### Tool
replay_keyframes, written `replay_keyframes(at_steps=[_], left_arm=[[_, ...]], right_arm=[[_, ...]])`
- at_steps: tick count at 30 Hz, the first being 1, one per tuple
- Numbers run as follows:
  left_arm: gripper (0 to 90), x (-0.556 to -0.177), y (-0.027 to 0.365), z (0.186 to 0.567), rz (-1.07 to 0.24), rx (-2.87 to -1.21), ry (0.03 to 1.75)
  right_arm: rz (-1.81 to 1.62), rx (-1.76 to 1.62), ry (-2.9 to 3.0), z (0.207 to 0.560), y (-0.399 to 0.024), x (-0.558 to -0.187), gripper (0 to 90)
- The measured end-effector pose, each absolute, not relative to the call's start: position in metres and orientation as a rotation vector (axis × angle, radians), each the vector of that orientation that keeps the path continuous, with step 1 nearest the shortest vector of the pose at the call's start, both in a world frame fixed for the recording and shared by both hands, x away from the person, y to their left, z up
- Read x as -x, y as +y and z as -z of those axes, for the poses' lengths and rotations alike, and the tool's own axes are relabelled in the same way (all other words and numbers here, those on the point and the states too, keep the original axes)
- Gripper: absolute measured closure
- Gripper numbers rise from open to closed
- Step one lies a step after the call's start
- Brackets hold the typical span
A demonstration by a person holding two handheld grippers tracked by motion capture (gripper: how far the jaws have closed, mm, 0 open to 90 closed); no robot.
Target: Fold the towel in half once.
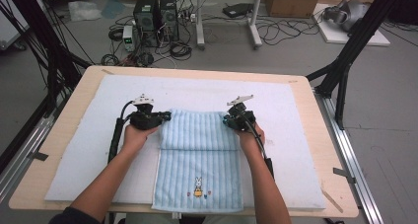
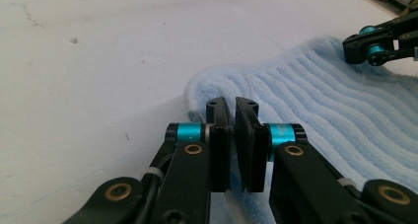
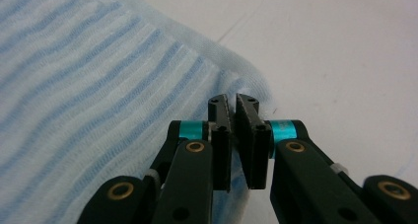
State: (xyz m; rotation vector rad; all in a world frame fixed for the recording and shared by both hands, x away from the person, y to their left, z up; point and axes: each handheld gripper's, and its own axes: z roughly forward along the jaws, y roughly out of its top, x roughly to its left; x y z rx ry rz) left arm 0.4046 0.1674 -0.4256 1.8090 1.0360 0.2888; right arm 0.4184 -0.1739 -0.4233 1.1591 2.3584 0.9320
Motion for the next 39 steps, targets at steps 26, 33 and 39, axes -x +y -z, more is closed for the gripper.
replay_keyframes(at_steps=[26,33,39], left_arm=[[83.3,-0.32,0.182,0.423,-0.159,-1.811,0.9],[82.7,-0.309,0.182,0.437,-0.116,-1.851,0.905],[76.8,-0.305,0.182,0.446,-0.092,-1.901,0.924]], right_arm=[[-1.27,-1.007,2.327,0.402,-0.207,-0.312,84.5],[-1.272,-1.025,2.406,0.42,-0.211,-0.297,84.1],[-1.173,-1.043,2.47,0.426,-0.209,-0.295,77.9]])
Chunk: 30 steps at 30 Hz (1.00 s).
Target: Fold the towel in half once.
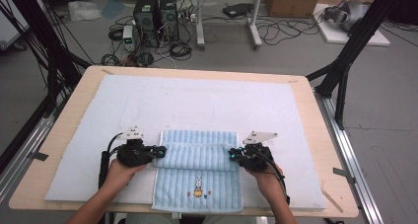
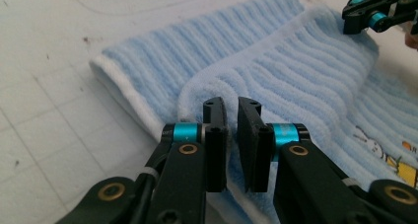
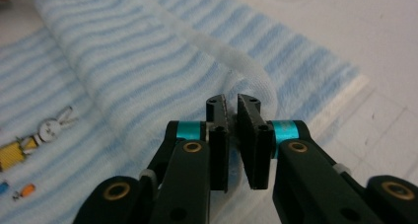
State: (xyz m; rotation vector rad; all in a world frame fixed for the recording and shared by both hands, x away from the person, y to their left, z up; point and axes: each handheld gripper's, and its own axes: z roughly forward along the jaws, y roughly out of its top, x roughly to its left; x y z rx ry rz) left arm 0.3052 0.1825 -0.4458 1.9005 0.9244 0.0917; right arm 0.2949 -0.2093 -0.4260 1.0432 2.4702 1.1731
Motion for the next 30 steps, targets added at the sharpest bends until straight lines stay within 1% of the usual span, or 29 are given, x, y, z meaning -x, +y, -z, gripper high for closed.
replay_keyframes(at_steps=[1,2,3,4,5,6,9,12,15,17,18,19,23,26,27,30], left_arm=[[73.0,-0.306,0.183,0.446,-0.121,-1.897,0.94],[65.1,-0.306,0.184,0.445,-0.14,-1.89,0.954],[60.1,-0.308,0.186,0.443,-0.168,-1.861,0.973],[56.6,-0.309,0.187,0.442,-0.187,-1.847,0.981],[55.2,-0.311,0.189,0.439,-0.206,-1.827,0.989],[54.9,-0.314,0.191,0.437,-0.221,-1.814,0.993],[55.2,-0.325,0.196,0.434,-0.234,-1.767,1.023],[58.9,-0.333,0.197,0.436,-0.236,-1.751,1.039],[59.1,-0.335,0.196,0.437,-0.241,-1.754,1.04],[59.1,-0.335,0.196,0.438,-0.244,-1.762,1.042],[59.1,-0.336,0.197,0.437,-0.25,-1.767,1.04],[59.5,-0.336,0.199,0.437,-0.254,-1.758,1.044],[62.4,-0.337,0.199,0.438,-0.257,-1.745,1.05],[64.8,-0.338,0.197,0.44,-0.236,-1.753,1.051],[65.3,-0.339,0.196,0.441,-0.231,-1.754,1.054],[65.7,-0.344,0.193,0.445,-0.202,-1.765,1.075]], right_arm=[[-1.151,-1.052,2.467,0.427,-0.21,-0.295,73.1],[-1.15,-1.088,2.443,0.428,-0.212,-0.296,68.5],[-1.169,-1.112,2.42,0.428,-0.213,-0.297,64.6],[-1.198,-1.135,2.361,0.425,-0.217,-0.298,61.5],[-1.208,-1.154,2.329,0.423,-0.219,-0.299,61.5],[-1.233,-1.179,2.291,0.42,-0.222,-0.301,61.8],[-1.217,-1.212,2.227,0.417,-0.229,-0.309,66.6],[-1.18,-1.258,2.267,0.428,-0.227,-0.325,67.4],[-1.157,-1.297,2.321,0.438,-0.221,-0.335,67.4],[-1.159,-1.296,2.351,0.443,-0.219,-0.339,81.1],[-1.169,-1.285,2.352,0.443,-0.219,-0.34,85.2],[-1.171,-1.273,2.344,0.442,-0.219,-0.34,86.0],[-1.183,-1.259,2.244,0.436,-0.221,-0.34,86.6],[-1.153,-1.29,2.235,0.44,-0.221,-0.342,85.7],[-1.134,-1.291,2.246,0.441,-0.22,-0.342,84.6],[-1.133,-1.268,2.247,0.439,-0.217,-0.341,76.9]])
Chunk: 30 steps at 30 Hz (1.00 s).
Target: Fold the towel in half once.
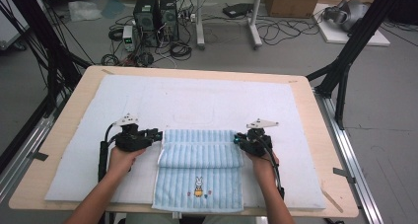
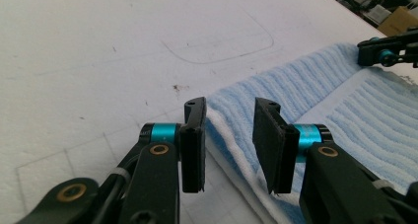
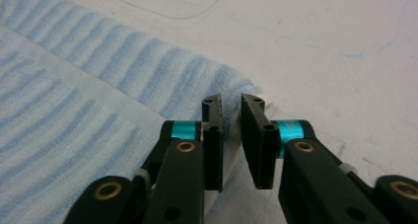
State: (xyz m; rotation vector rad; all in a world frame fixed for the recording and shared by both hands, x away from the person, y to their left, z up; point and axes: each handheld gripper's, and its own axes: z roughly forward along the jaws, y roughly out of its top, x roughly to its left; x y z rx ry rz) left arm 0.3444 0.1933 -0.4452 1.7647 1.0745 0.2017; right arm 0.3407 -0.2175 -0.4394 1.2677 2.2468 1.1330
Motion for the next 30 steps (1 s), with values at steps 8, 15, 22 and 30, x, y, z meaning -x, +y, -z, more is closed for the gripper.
replay_keyframes(at_steps=[8,15,22,30], left_arm=[[80.3,-0.353,0.176,0.452,-0.198,-1.85,1.076],[86.5,-0.363,0.177,0.449,-0.23,-1.796,1.125],[56.9,-0.358,0.182,0.445,-0.265,-1.826,1.149],[56.2,-0.359,0.169,0.453,-0.218,-1.908,1.061]], right_arm=[[-1.155,-1.27,2.254,0.439,-0.221,-0.341,76.4],[-1.142,-1.277,2.242,0.439,-0.221,-0.341,80.0],[-1.143,-1.33,2.183,0.438,-0.224,-0.341,52.7],[-1.093,-1.325,2.248,0.448,-0.215,-0.347,49.0]])
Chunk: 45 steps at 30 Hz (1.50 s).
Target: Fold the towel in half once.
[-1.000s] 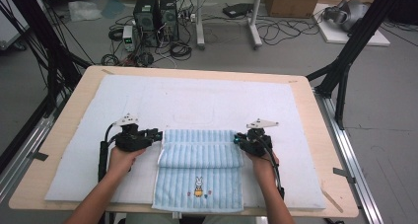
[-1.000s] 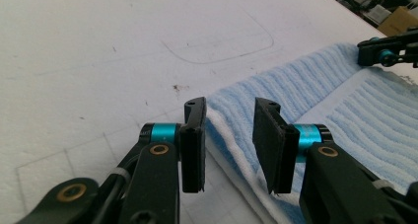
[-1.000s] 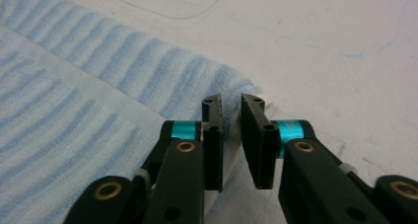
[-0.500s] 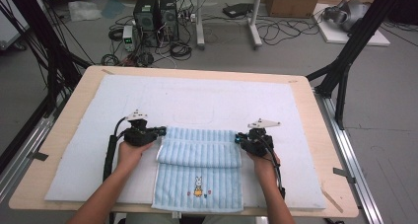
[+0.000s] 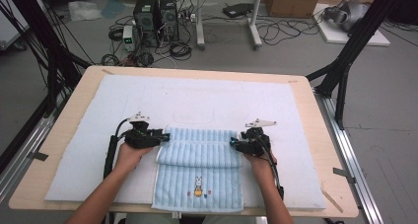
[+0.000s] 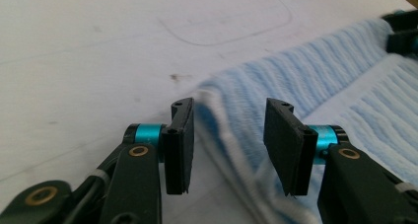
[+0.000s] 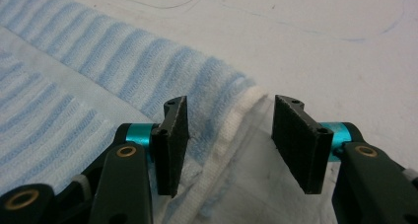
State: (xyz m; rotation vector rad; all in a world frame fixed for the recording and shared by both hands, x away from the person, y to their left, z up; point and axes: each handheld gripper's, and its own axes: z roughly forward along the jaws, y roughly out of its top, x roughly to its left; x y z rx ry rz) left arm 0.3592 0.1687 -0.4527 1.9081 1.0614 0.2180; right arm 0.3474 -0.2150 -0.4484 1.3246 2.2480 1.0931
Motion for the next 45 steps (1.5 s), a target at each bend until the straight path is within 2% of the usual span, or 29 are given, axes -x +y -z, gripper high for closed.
replay_keyframes(at_steps=[2,4,6,10,26,30,45], left_arm=[[67.3,-0.36,0.165,0.452,-0.239,-1.939,1.04],[82.4,-0.362,0.165,0.453,-0.211,-1.934,1.039],[84.7,-0.364,0.165,0.453,-0.198,-1.919,1.049],[85.4,-0.37,0.171,0.453,-0.185,-1.866,1.091],[85.1,-0.419,0.172,0.443,-0.253,-1.814,1.08],[85.0,-0.423,0.173,0.443,-0.308,-1.794,1.059],[84.6,-0.448,0.167,0.438,-0.32,-1.831,1.068]], right_arm=[[-1.097,-1.303,2.262,0.448,-0.215,-0.347,61.0],[-1.12,-1.27,2.298,0.448,-0.213,-0.347,77.8],[-1.116,-1.237,2.319,0.448,-0.21,-0.347,83.3],[-1.167,-1.268,2.304,0.446,-0.213,-0.355,84.8],[-1.166,-1.288,2.182,0.441,-0.207,-0.398,84.8],[-1.137,-1.277,2.181,0.436,-0.203,-0.407,84.6],[-1.103,-1.311,2.15,0.443,-0.201,-0.432,84.4]])
